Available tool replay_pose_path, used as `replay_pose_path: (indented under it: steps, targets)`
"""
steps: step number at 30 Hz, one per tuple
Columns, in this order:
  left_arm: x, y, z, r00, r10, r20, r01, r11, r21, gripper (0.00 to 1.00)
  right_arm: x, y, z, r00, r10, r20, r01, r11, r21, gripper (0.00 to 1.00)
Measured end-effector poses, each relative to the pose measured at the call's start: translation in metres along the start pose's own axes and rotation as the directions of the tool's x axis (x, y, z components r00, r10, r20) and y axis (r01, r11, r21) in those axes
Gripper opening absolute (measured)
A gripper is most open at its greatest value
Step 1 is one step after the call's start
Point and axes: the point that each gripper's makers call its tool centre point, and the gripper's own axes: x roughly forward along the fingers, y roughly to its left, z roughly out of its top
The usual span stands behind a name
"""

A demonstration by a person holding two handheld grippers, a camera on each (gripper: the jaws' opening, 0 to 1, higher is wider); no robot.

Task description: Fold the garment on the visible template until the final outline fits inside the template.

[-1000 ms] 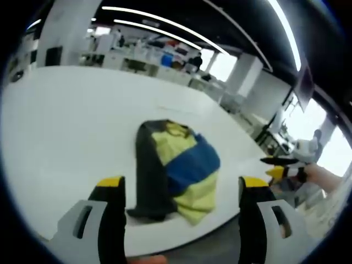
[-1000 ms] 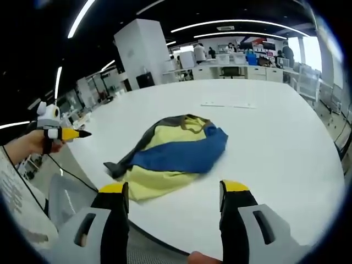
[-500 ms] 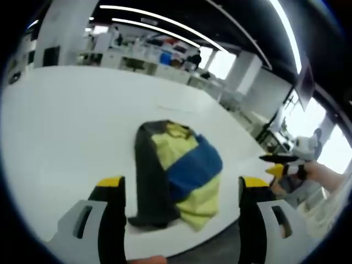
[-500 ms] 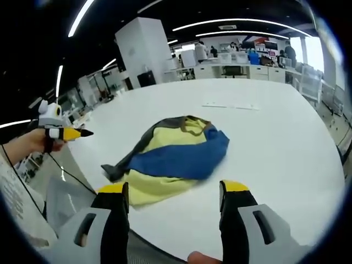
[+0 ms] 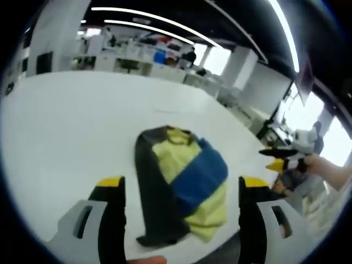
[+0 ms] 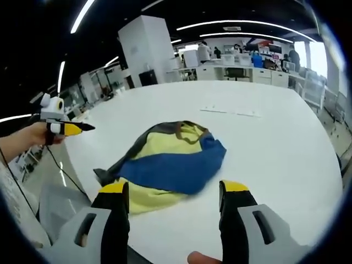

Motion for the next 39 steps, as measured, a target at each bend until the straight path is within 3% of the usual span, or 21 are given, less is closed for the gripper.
replay_pose_path:
  steps: [20,39]
  targets:
    - [0.029,0.022,0.026,0.999,-0.014,-0.034,0.016,0.998,0.057,0.81,0.028,-0.027,0.023,1.000,0.007,0.010,-0.007,1.000,-0.030,0.64]
    - [0.080,0.017,0.062,0.994,-0.093,-0.059,0.100,0.988,0.117,0.80,0.051,-0.046,0.039,1.000,0.002,0.019,-0.002,0.999,-0.044,0.62]
